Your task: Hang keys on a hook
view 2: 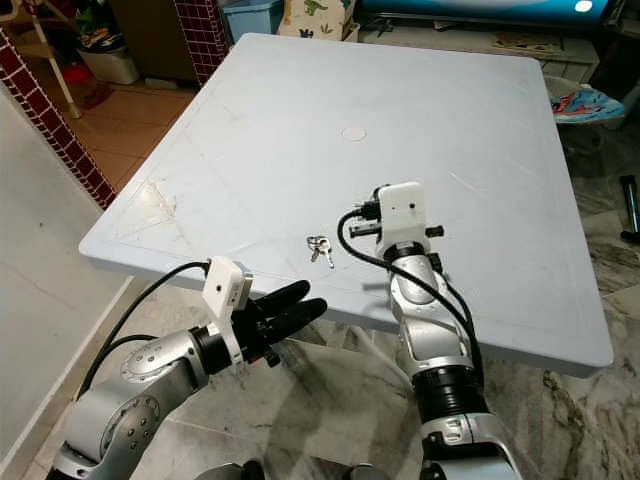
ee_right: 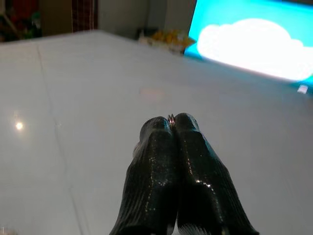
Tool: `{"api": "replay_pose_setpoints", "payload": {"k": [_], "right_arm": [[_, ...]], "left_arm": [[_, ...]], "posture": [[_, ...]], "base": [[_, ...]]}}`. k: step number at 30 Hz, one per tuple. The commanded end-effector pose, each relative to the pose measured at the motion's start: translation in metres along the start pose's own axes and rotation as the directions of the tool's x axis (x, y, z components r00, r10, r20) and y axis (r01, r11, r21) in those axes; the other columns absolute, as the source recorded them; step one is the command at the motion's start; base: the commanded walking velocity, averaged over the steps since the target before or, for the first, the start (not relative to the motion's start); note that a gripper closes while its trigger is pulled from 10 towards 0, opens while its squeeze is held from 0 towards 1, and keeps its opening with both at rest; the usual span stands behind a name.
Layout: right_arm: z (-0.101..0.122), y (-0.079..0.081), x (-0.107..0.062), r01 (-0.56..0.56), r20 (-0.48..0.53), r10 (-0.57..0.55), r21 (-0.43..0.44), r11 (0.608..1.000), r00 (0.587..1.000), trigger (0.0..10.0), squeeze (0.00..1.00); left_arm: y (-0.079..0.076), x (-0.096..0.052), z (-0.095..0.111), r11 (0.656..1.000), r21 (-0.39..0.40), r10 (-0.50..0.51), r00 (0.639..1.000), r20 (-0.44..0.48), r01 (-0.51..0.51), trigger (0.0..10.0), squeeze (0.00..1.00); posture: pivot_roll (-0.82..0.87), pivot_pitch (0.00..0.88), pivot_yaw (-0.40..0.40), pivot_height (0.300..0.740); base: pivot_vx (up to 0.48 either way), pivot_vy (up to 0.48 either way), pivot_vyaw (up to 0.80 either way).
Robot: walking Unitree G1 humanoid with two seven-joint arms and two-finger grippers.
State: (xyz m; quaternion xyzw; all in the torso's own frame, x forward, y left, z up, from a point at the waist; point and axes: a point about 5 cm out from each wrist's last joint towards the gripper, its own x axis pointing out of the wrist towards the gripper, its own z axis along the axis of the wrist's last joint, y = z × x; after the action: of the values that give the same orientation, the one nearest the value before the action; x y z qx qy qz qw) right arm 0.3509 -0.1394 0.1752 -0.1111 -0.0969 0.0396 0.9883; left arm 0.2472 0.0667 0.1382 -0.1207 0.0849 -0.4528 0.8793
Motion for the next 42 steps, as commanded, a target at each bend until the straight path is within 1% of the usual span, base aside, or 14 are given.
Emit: {"api": "replay_pose_setpoints", "payload": {"k": [1, 2, 3, 6, 9, 17, 18, 22, 25, 27, 30, 34, 35, 42], "right_arm": [[0.021, 0.004, 0.002, -0.015, 0.097, 0.019, -0.038, 0.999, 0.995, 4.4, 0.0], [0.025, 0.006, 0.001, -0.029, 0.121, 0.037, -0.067, 0.997, 0.992, 4.4, 0.0], [0.029, 0.01, -0.002, -0.054, 0.146, 0.068, -0.099, 0.994, 0.987, 9.9, 0.0], [0.032, 0.014, -0.006, -0.081, 0.172, 0.106, -0.142, 0.987, 0.979, 10.0, 0.0], [0.035, 0.024, -0.015, -0.143, 0.197, 0.188, -0.226, 0.964, 0.962, 10.0, 0.0], [0.033, 0.029, -0.023, -0.231, 0.152, 0.233, -0.034, 0.972, 0.961, 10.0, 0.0], [0.034, 0.03, -0.025, -0.248, 0.156, 0.247, -0.014, 0.969, 0.957, 10.0, 0.0], [0.045, 0.028, -0.033, -0.273, 0.184, 0.276, -0.043, 0.961, 0.943, 10.0, 0.0], [0.047, 0.027, -0.038, -0.267, 0.182, 0.271, -0.046, 0.963, 0.945, 10.0, 0.0], [0.047, 0.024, -0.043, -0.249, 0.168, 0.25, -0.024, 0.968, 0.954, 10.0, 0.0], [0.044, 0.022, -0.046, -0.225, 0.145, 0.221, 0.012, 0.974, 0.964, 10.0, 0.0], [0.04, 0.019, -0.051, -0.196, 0.117, 0.191, 0.038, 0.98, 0.975, 10.0, 0.0], [0.038, 0.018, -0.056, -0.169, 0.102, 0.163, 0.05, 0.984, 0.981, 10.0, 0.0], [0.037, 0.017, -0.058, -0.164, 0.089, 0.16, 0.04, 0.986, 0.983, 10.0, 0.0]], "left_arm": [[0.002, 0.001, 0.0, 1.0, 0.015, 0.019, 1.0, 0.002, -0.019, 10.0, 0.0], [0.003, 0.001, 0.001, 0.999, 0.019, 0.03, 1.0, 0.008, -0.03, 10.0, 0.0], [0.004, 0.0, 0.001, 0.998, 0.028, 0.05, 0.999, 0.016, -0.05, 10.0, 0.0], [0.008, 0.0, 0.003, 0.995, 0.043, 0.088, 0.996, 0.031, -0.089, 10.0, 0.0], [0.019, -0.001, 0.006, 0.978, 0.072, 0.193, 0.979, 0.073, -0.198, 10.0, 0.0], [0.026, -0.002, 0.008, 0.956, 0.081, 0.274, 0.958, 0.089, -0.281, 10.0, 0.0], [0.028, -0.003, 0.008, 0.948, 0.084, 0.297, 0.95, 0.096, -0.305, 10.0, 0.0], [0.045, -0.014, 0.011, 0.862, 0.097, 0.481, 0.864, 0.151, -0.497, 10.0, 0.0], [0.049, -0.021, 0.009, 0.824, 0.106, 0.539, 0.827, 0.161, -0.557, 10.0, 0.0], [0.053, -0.029, 0.008, 0.78, 0.124, 0.591, 0.788, 0.174, -0.613, 10.0, 0.0], [0.054, -0.035, 0.009, 0.753, 0.136, 0.618, 0.763, 0.19, -0.644, 10.0, 0.0], [0.054, -0.04, 0.009, 0.755, 0.132, 0.614, 0.763, 0.201, -0.643, 10.0, 0.0], [0.054, -0.046, 0.01, 0.738, 0.145, 0.626, 0.749, 0.215, -0.659, 10.0, 0.0], [0.054, -0.051, 0.009, 0.714, 0.159, 0.646, 0.73, 0.223, -0.681, 10.0, 0.0]], "posture": [[-0.05, 0.123, 0.042, 0.74], [-0.05, 0.119, 0.042, 0.74], [-0.05, 0.118, 0.043, 0.74], [-0.05, 0.117, 0.042, 0.74], [-0.06, 0.116, 0.043, 0.74], [-0.06, 0.121, 0.039, 0.74], [-0.06, 0.121, 0.039, 0.74], [-0.07, 0.128, 0.035, 0.74], [-0.07, 0.128, 0.032, 0.74], [-0.07, 0.128, 0.03, 0.74], [-0.07, 0.128, 0.029, 0.74], [-0.07, 0.128, 0.027, 0.74], [-0.07, 0.129, 0.029, 0.74], [-0.06, 0.135, 0.037, 0.74]], "base": [[0.0, 0.0, 0.0], [0.0, 0.0, 0.0], [0.0, 0.0, 0.0], [0.0, 0.0, 0.0], [0.0, 0.0, 0.0], [0.0, 0.0, 0.0], [0.0, 0.0, 0.0], [0.0, 0.0, 0.0], [0.0, 0.0, 0.0], [0.0, 0.0, 0.0], [0.0, 0.0, 0.0], [0.0, 0.0, 0.0], [0.0, 0.0, 0.0], [0.0, 0.0, 0.12]]}}
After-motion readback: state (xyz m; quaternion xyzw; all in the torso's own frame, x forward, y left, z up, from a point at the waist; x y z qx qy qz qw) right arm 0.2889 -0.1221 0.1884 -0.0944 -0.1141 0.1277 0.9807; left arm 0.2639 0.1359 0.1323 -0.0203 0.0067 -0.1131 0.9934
